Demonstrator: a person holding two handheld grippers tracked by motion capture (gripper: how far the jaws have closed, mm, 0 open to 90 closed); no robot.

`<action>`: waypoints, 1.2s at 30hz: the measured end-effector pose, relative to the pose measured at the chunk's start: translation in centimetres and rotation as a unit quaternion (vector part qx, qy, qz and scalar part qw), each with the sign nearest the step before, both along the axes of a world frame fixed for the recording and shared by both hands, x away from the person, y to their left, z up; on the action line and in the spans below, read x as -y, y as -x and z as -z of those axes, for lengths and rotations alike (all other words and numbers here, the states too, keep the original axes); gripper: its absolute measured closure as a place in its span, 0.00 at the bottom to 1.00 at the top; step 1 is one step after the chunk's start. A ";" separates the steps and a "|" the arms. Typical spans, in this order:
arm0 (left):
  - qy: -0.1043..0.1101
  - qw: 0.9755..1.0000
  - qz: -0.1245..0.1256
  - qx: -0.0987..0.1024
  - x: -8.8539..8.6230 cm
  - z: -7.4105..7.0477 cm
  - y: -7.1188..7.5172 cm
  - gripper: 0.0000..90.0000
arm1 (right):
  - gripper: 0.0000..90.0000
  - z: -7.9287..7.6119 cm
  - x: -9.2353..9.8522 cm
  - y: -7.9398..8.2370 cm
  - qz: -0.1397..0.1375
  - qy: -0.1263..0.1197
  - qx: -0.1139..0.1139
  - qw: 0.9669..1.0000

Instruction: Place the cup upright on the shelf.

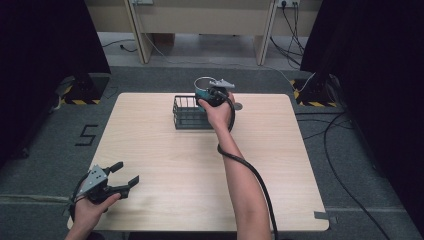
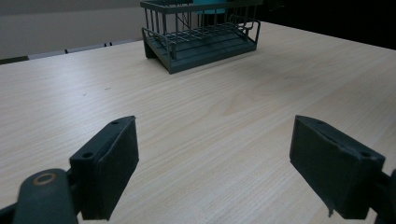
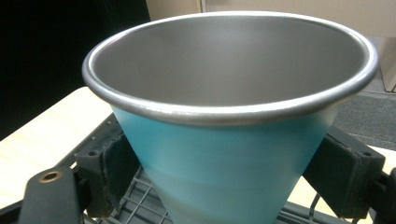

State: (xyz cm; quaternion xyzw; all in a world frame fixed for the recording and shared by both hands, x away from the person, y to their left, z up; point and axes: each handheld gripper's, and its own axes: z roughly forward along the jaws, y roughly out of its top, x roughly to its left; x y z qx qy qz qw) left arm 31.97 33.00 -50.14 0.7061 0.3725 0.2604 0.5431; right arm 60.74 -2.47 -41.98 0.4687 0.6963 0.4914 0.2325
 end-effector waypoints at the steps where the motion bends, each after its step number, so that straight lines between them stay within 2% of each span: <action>1: 0.000 1.000 0.000 -0.001 0.0 0.0 0.0 0.17 | 0.20 0.1 0.0 0.0 0.000 0.001 0.000 1.000; 26: 0.001 1.000 0.001 -0.001 0.0 0.0 0.0 0.17 | 0.20 1.6 -0.3 -0.3 0.004 0.021 -0.026 0.999; 36: 0.001 1.000 0.002 -0.001 0.0 0.0 0.0 0.17 | 0.19 2.0 -0.4 -0.3 0.003 0.028 -0.027 0.999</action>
